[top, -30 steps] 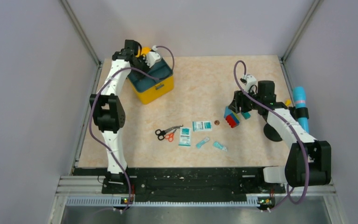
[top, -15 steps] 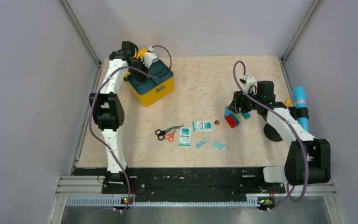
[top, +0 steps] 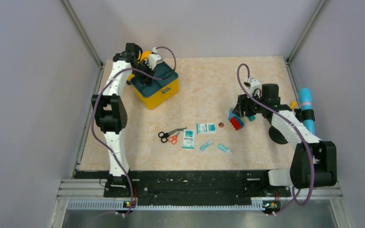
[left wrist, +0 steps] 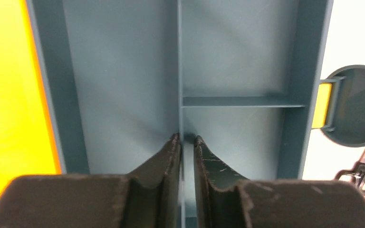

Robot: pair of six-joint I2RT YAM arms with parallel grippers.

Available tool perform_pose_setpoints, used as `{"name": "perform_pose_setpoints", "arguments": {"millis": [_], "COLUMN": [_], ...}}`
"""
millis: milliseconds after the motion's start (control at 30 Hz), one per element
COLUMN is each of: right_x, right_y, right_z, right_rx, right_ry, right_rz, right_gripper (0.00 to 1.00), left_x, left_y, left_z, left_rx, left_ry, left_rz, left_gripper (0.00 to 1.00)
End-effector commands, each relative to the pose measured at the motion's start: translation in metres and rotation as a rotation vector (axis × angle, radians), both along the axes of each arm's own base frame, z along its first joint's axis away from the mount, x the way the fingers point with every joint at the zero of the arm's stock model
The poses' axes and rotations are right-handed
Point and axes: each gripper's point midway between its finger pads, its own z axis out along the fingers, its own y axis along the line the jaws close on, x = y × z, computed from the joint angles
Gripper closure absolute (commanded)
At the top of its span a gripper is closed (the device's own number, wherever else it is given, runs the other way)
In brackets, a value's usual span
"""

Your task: Organize the medicine kit

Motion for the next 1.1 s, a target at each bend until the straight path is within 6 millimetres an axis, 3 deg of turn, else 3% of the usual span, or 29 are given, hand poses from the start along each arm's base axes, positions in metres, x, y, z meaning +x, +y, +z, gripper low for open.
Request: {"name": "perform_pose_setpoints", "arguments": {"millis": [0, 100, 200, 400, 567, 667, 733, 867, 1067], "right_x": [0.001, -0.008, -0.008, -0.017, -0.031, -0.033, -0.035, -0.037, -0.043], "right_y": [0.01, 0.028, 0.035, 0.064, 0.091, 0.104, 0.112, 0.121, 0.139], "right_z": [0.014, 0.023, 0.025, 0.018, -0.002, -0.021, -0.034, -0.054, -0.07], "right_rx": [0.011, 0.056, 0.036, -0.069, -0.17, -0.212, -0.254, -0.329, -0.357], "right_ry": [-0.053, -0.071, -0.091, -0.152, -0.206, -0.2, -0.208, -0.253, -0.253], "right_rz": [0.091, 0.244, 0.319, 0.607, 0.88, 0.966, 1.029, 1.128, 1.189], "right_gripper": [0.44, 0.44, 0.44, 0.48, 0.56, 0.63, 0.66, 0.67, 0.51], "left_x": [-0.009, 0.01, 0.01, -0.009, -0.028, -0.06, -0.083, -0.118, -0.13], "left_y": [-0.013, 0.008, 0.016, 0.002, -0.012, -0.041, -0.054, -0.067, -0.06], "left_z": [0.015, 0.054, 0.091, 0.153, 0.197, 0.202, 0.189, 0.143, 0.132], "left_rx": [0.006, 0.076, 0.089, -0.034, -0.327, -0.6, -0.716, -0.685, -0.655], "left_ry": [-0.006, -0.145, -0.252, -0.413, -0.453, -0.451, -0.416, -0.308, -0.323], "left_rz": [0.049, 0.189, 0.199, 0.178, 0.389, 0.369, 0.392, 0.411, 0.436], "left_gripper": [0.74, 0.63, 0.57, 0.44, 0.44, 0.46, 0.48, 0.49, 0.5]}}
